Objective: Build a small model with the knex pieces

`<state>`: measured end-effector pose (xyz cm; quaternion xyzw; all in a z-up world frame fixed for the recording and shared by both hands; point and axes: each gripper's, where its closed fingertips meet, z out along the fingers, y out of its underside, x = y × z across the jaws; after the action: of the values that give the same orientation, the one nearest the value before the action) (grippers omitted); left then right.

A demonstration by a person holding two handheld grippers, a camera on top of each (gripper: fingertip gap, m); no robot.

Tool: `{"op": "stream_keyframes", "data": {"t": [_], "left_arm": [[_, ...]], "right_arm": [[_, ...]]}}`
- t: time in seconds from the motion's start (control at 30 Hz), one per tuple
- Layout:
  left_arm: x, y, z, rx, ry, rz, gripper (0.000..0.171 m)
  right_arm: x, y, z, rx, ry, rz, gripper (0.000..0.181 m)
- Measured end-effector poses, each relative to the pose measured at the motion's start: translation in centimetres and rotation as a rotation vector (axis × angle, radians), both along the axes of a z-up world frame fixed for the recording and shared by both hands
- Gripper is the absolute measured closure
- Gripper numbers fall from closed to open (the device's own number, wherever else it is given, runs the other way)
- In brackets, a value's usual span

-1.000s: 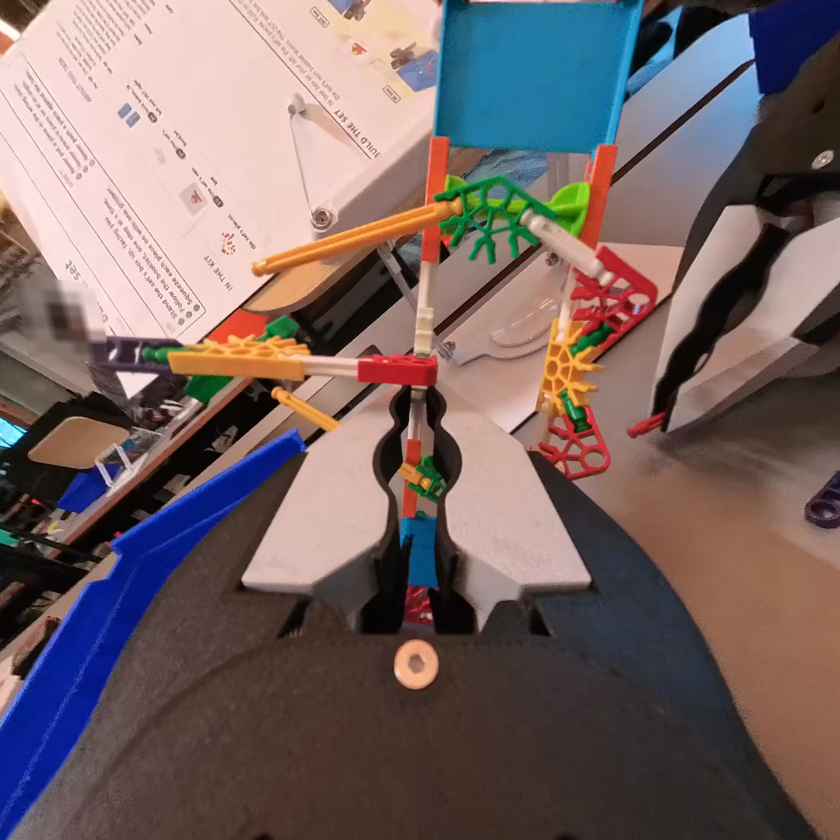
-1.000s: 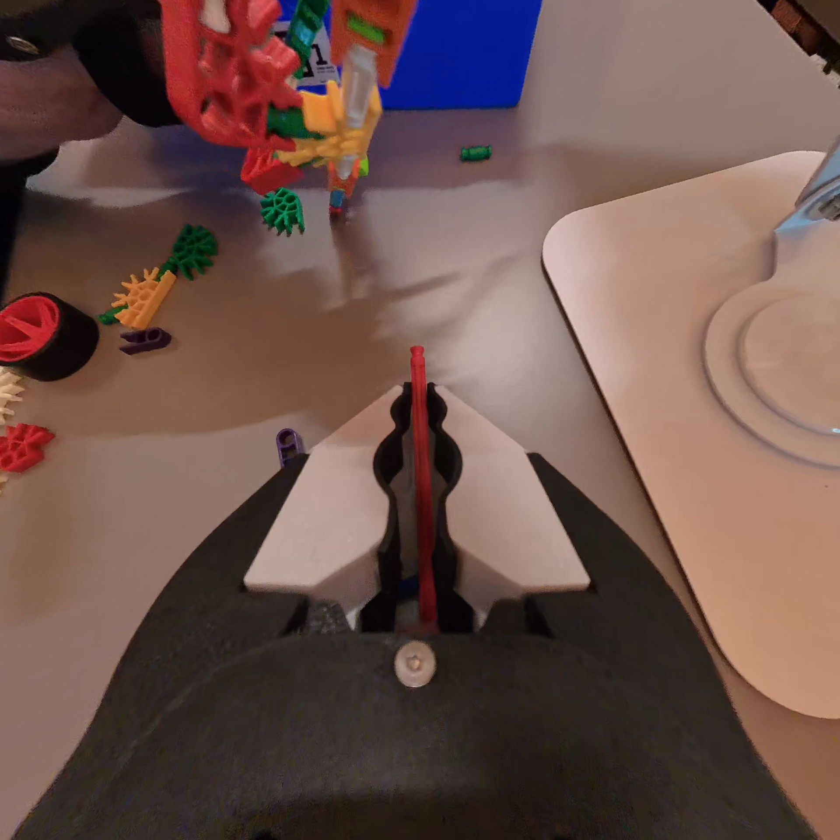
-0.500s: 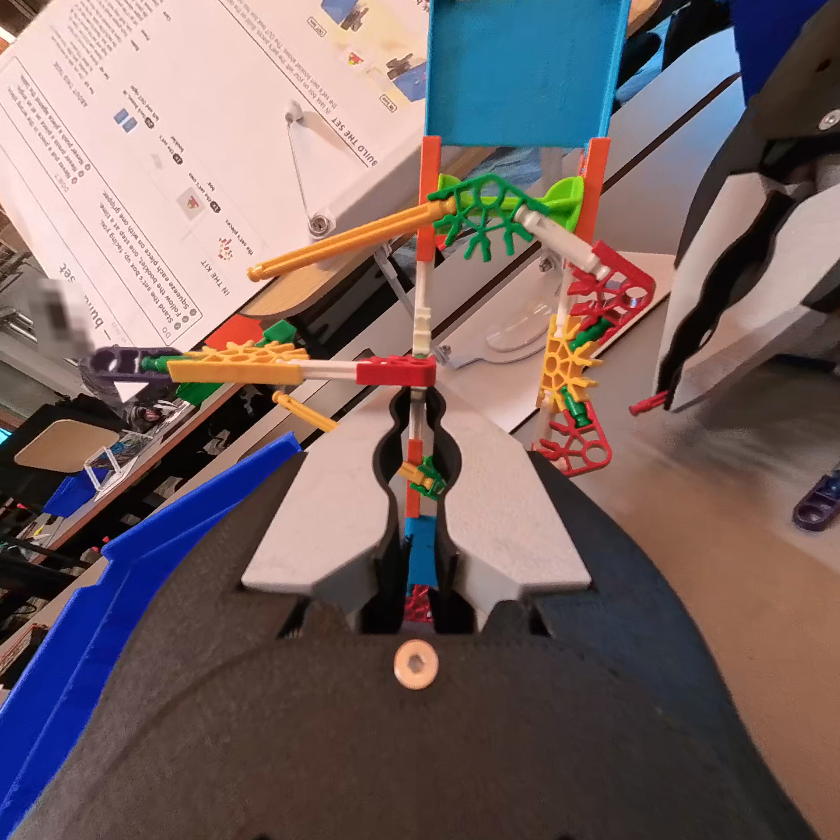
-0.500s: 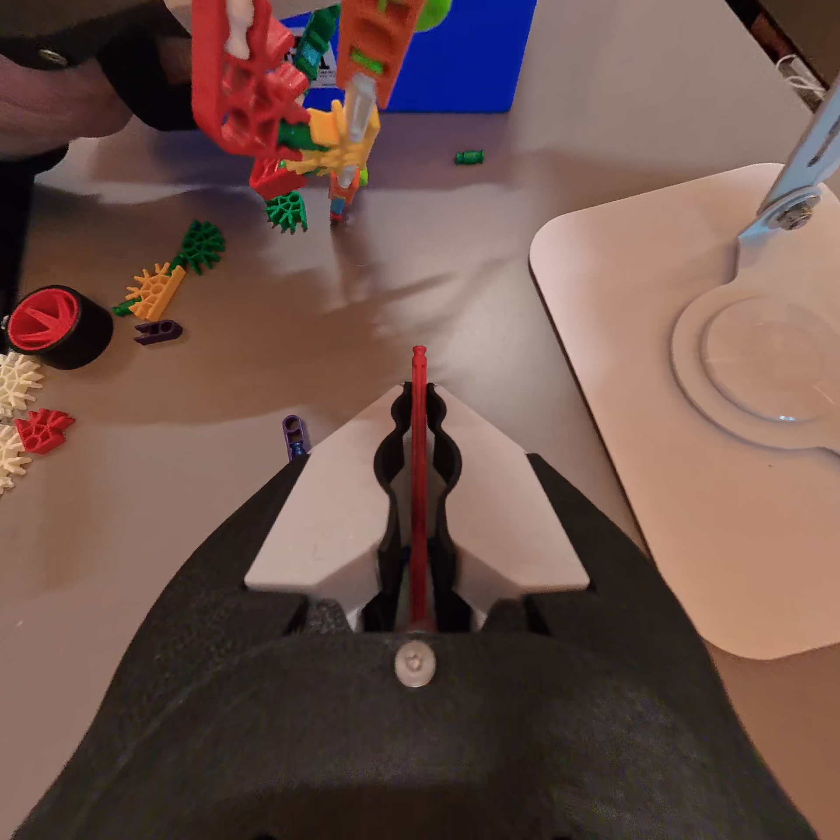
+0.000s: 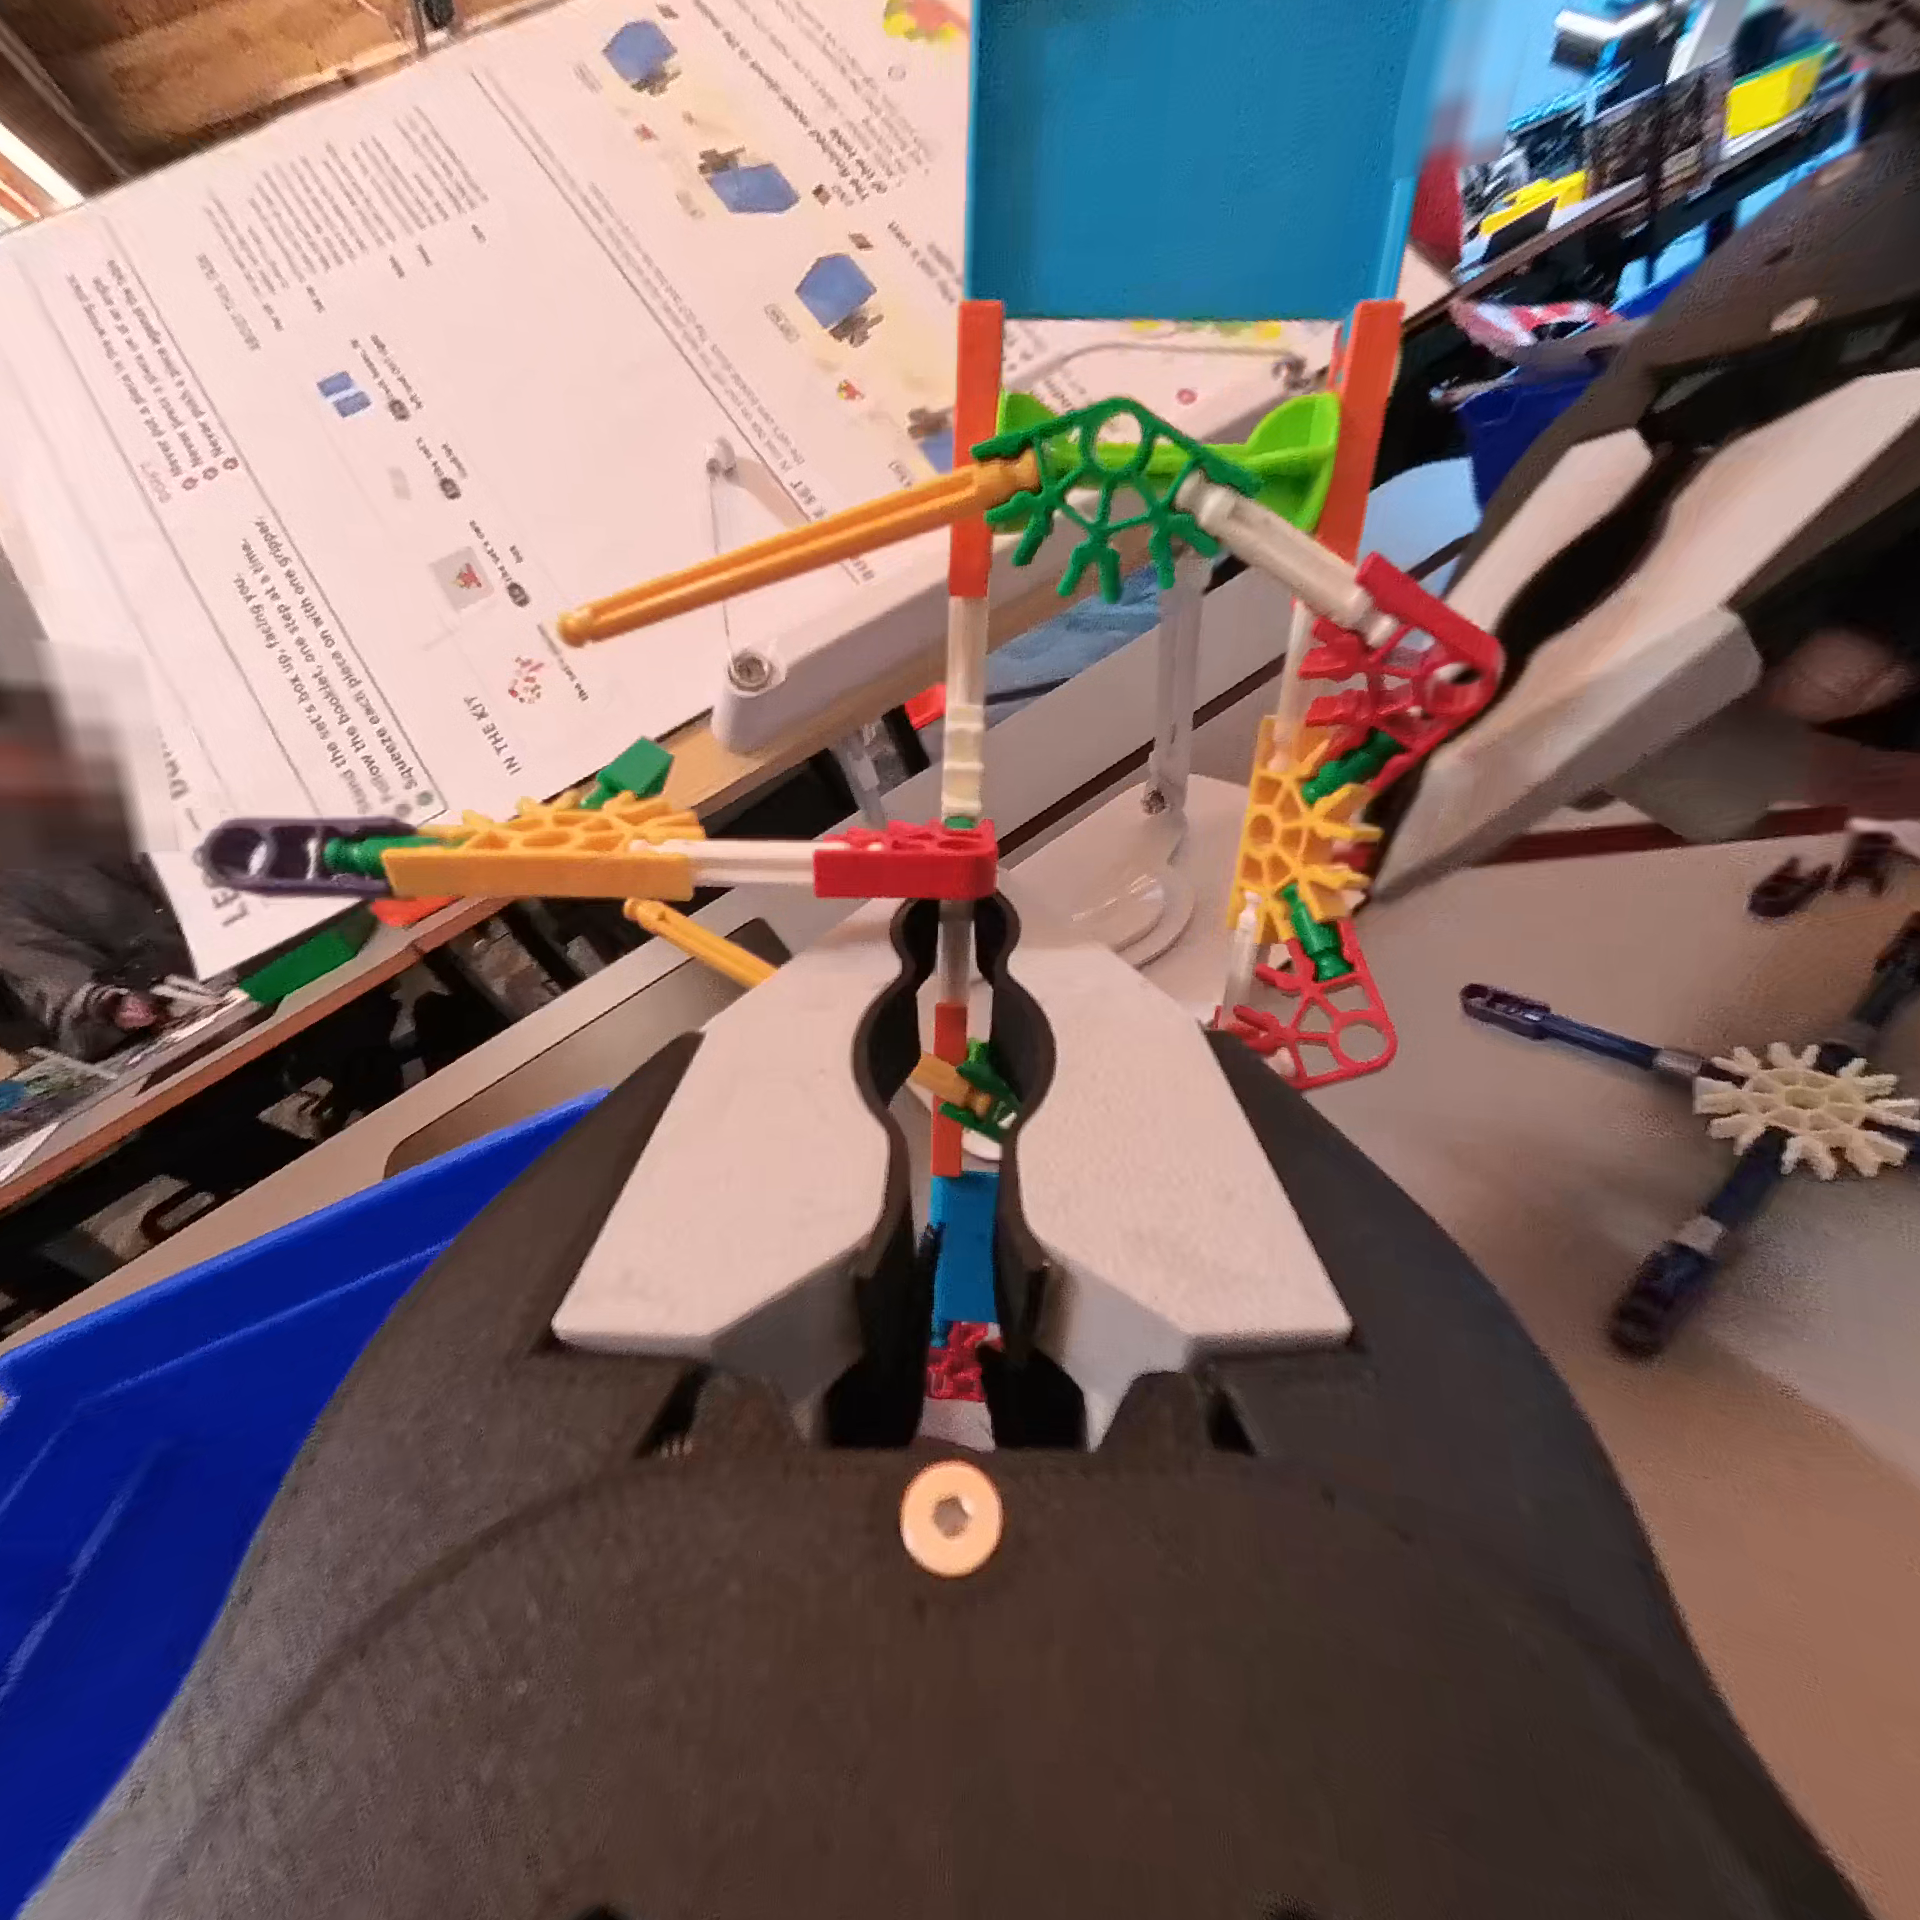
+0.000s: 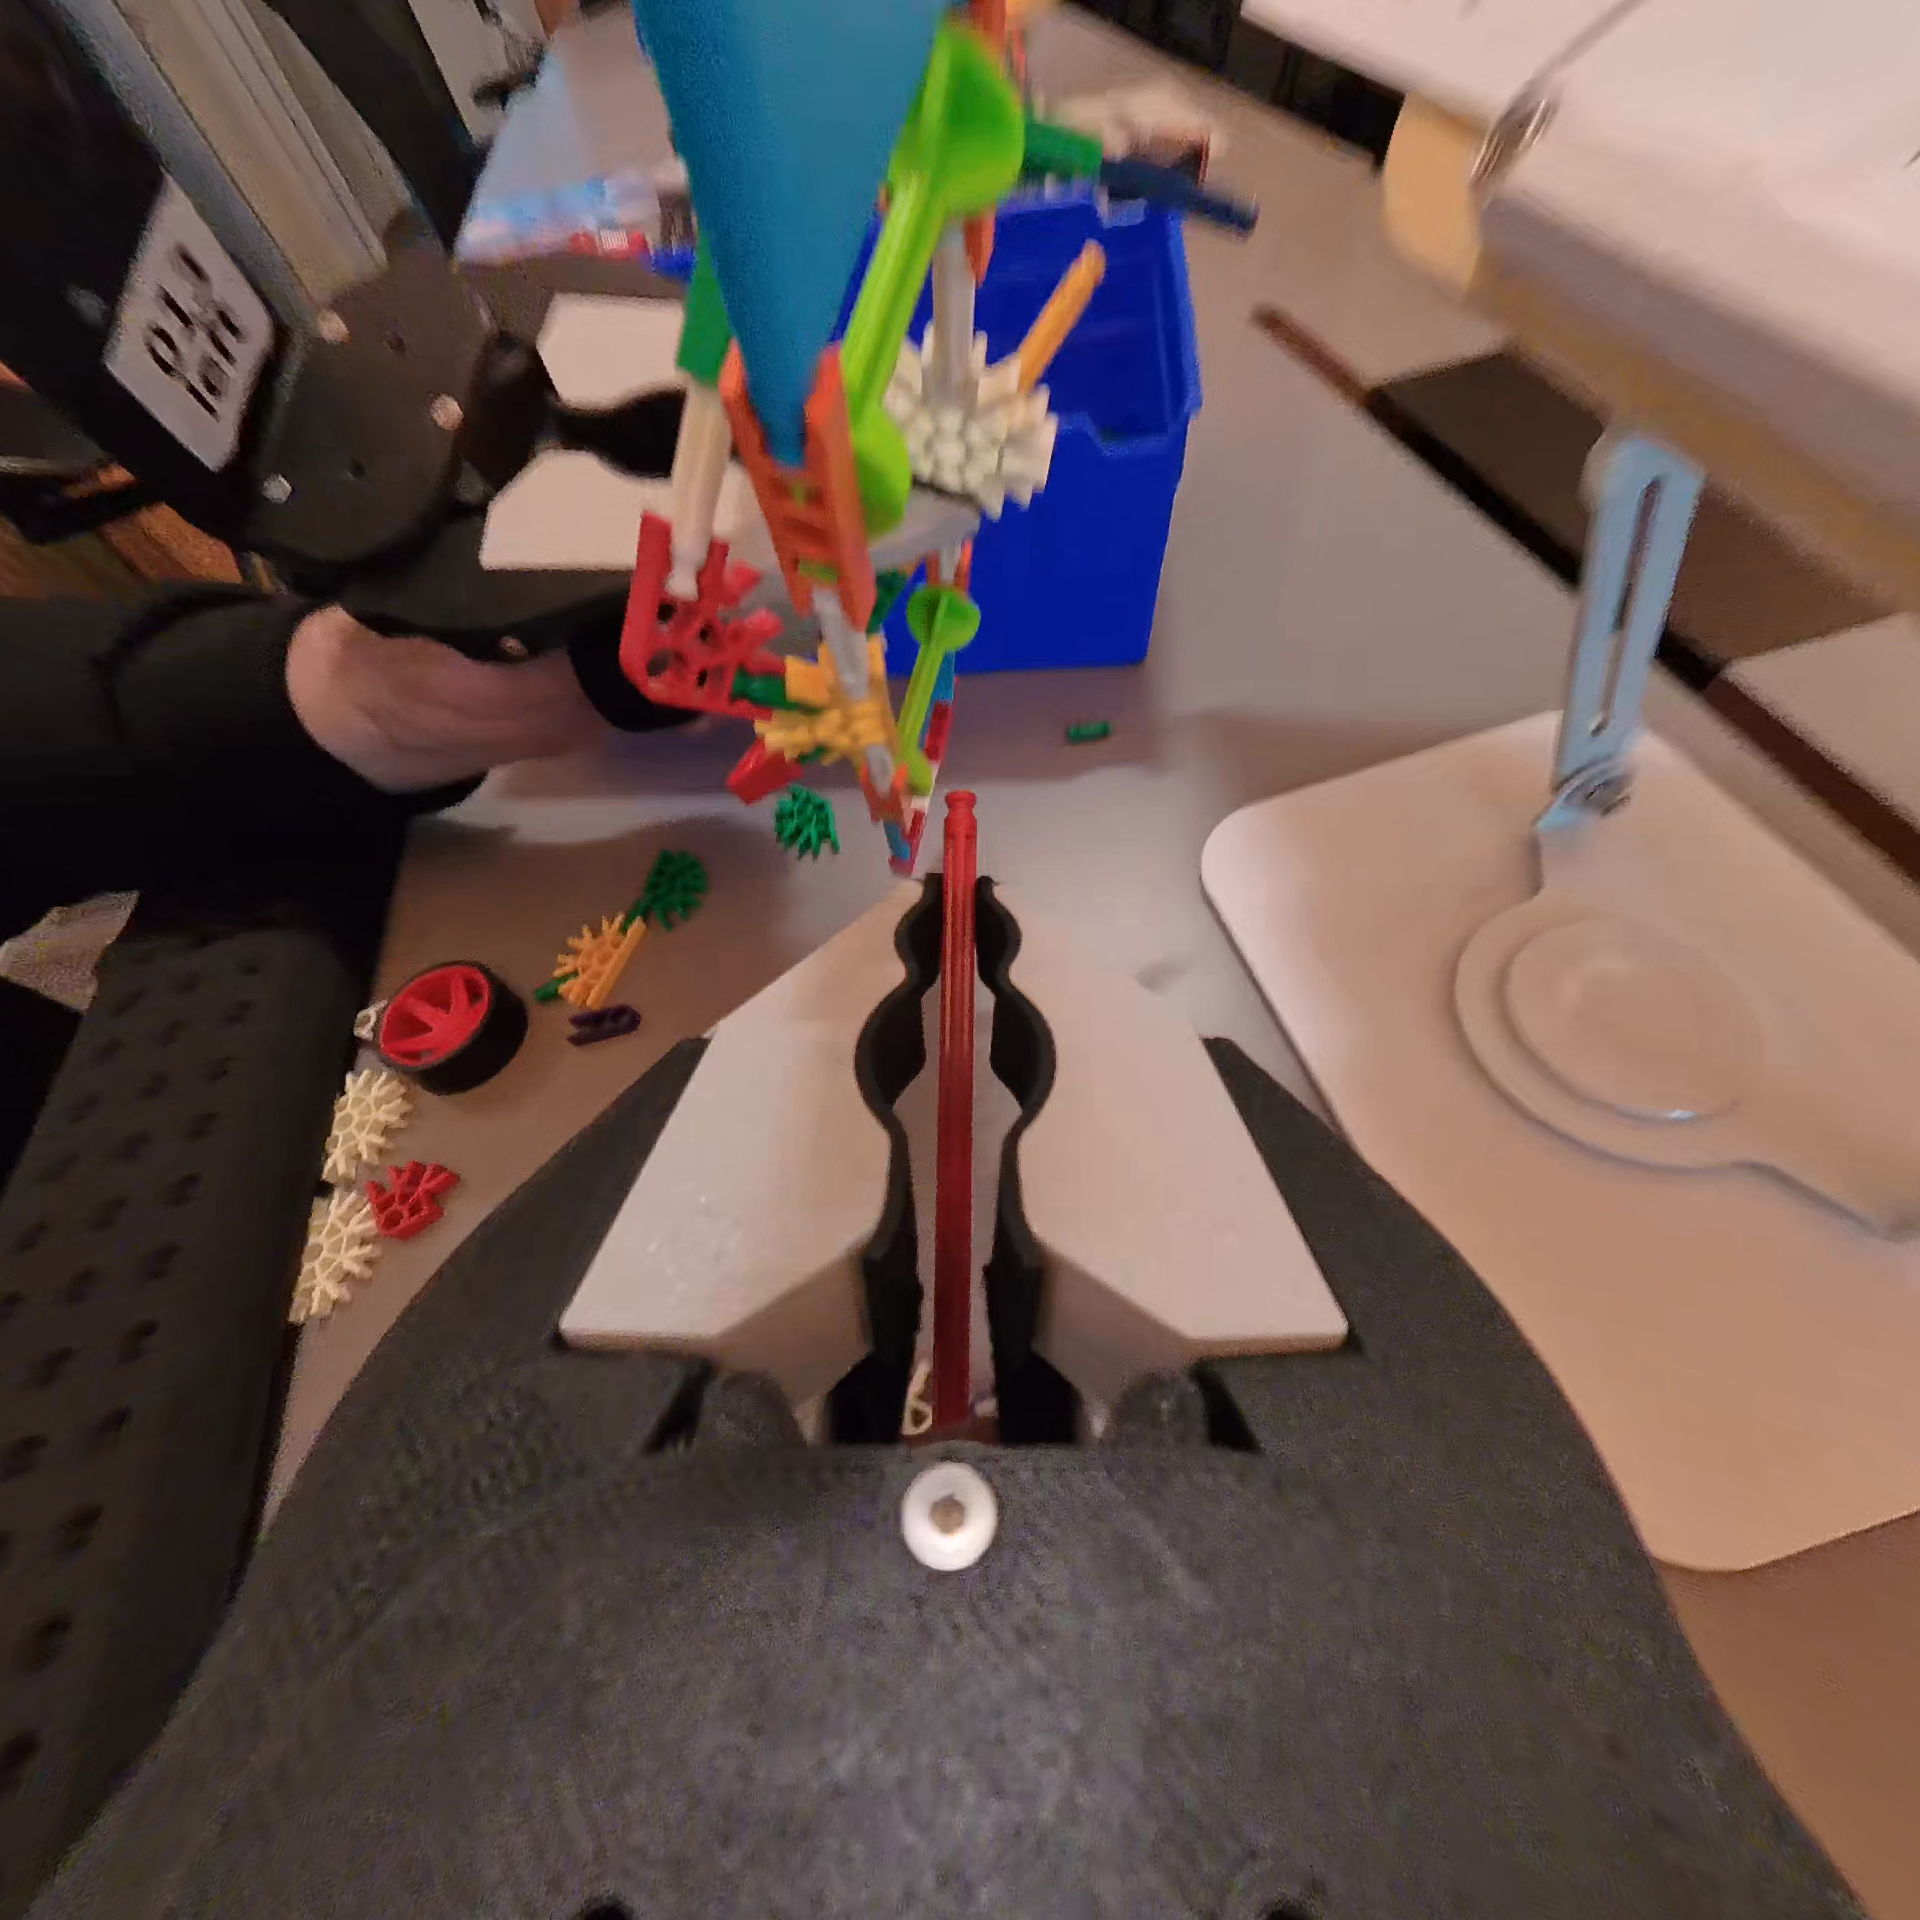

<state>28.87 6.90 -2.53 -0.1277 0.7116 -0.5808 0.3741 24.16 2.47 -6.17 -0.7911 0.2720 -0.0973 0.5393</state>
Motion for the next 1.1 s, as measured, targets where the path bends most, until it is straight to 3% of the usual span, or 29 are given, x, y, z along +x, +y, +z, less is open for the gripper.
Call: {"op": "stream_keyframes", "data": {"t": [0.17, 0.27, 0.4, 0.57, 0.73, 0.93, 1.1], "left_arm": [[-2.1, -1.0, 1.2, -0.06, -0.022, -0.175, 0.168], [-4.3, -1.6, 2.3, 0.012, -0.205, -0.226, 0.168], [-7.4, -2.9, 1.8, 0.275, -0.578, -0.219, 0.168], [-9.9, -5.0, 1.2, 0.312, -0.741, -0.243, 0.168], [-11.5, -6.6, -0.5, 0.377, -0.85, -0.273, 0.168], [-12.1, -7.4, -1.7, 0.425, -0.903, -0.295, 0.169], [-12.7, -7.9, -2.8, 0.456, -0.916, -0.326, 0.168]], "right_arm": [[0.5, -1.6, 3.2, 0.149, -0.037, -0.036, 0.178], [0.4, -2.4, 5.8, 0.293, -0.058, -0.034, 0.179], [-1.0, -4.0, 10.8, 0.496, -0.157, 0.014, 0.179], [-4.2, -5.3, 15.9, 0.667, -0.278, 0.113, 0.179], [-6.7, -3.9, 17.2, 0.696, -0.318, 0.229, 0.179], [-9.4, -0.8, 16.5, 0.689, -0.325, 0.382, 0.179], [-8.8, 0.1, 15.6, 0.625, -0.321, 0.345, 0.179]]}}
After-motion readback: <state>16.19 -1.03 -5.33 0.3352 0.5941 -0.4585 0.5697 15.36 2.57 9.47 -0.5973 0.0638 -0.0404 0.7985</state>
